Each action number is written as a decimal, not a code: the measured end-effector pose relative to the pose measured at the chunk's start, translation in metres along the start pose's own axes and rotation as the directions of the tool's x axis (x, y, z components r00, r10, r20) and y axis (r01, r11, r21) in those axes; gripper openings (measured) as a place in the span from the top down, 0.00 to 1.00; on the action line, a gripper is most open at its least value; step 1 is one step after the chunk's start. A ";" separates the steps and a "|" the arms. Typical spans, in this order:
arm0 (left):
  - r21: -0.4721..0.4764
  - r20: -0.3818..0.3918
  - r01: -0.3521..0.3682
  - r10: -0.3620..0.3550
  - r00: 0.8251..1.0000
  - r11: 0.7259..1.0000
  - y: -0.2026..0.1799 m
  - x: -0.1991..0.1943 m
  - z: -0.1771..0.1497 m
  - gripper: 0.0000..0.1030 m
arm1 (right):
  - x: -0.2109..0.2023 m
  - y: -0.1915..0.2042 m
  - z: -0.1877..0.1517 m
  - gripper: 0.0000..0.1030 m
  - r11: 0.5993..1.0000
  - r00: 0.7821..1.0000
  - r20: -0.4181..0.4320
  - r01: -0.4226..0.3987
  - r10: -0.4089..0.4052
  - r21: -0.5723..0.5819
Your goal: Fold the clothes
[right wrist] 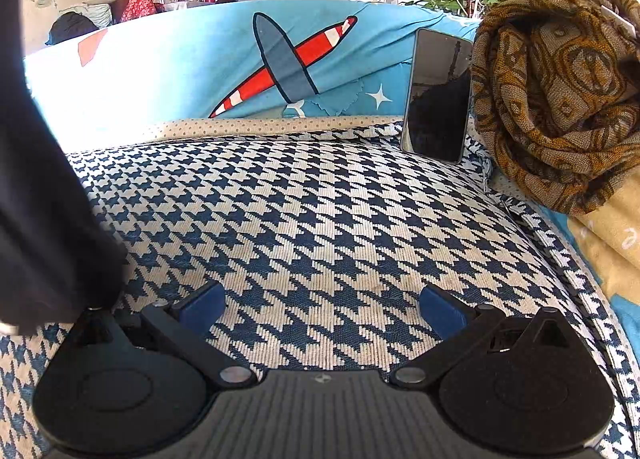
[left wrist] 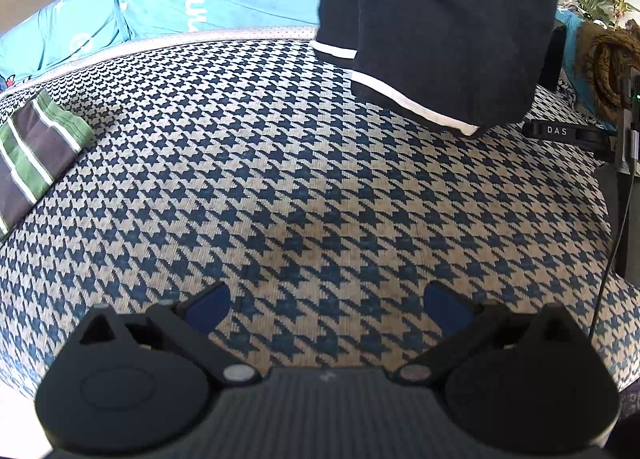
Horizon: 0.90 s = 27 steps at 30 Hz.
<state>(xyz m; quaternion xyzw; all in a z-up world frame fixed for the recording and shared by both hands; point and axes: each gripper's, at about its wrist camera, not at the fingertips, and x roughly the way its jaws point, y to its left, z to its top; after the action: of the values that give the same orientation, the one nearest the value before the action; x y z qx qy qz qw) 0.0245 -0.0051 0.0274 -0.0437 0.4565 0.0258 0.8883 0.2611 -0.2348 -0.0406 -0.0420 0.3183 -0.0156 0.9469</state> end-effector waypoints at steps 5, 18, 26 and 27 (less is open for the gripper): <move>-0.012 -0.006 0.000 0.000 1.000 1.000 0.006 0.007 0.003 0.00 | 0.000 0.000 0.000 0.00 1.000 1.000 0.000 0.001 -0.001 0.000; -0.032 -0.023 -0.010 0.010 1.000 0.999 0.015 0.022 0.009 0.00 | 0.002 0.000 0.000 0.00 1.000 1.000 0.001 0.002 -0.002 -0.001; -0.020 -0.024 -0.006 0.006 1.000 1.000 0.024 0.023 0.011 0.00 | 0.001 0.000 0.000 0.00 1.000 1.000 0.001 0.002 -0.002 0.000; -0.022 -0.024 -0.010 0.009 1.000 1.000 0.024 0.024 0.011 0.00 | 0.001 0.000 0.000 0.00 1.000 1.000 0.001 0.002 -0.002 0.000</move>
<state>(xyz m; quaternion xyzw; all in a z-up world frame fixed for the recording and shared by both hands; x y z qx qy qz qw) 0.0450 0.0202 0.0131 -0.0516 0.4668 0.0345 0.8822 0.2621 -0.2352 -0.0414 -0.0426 0.3177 -0.0166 0.9471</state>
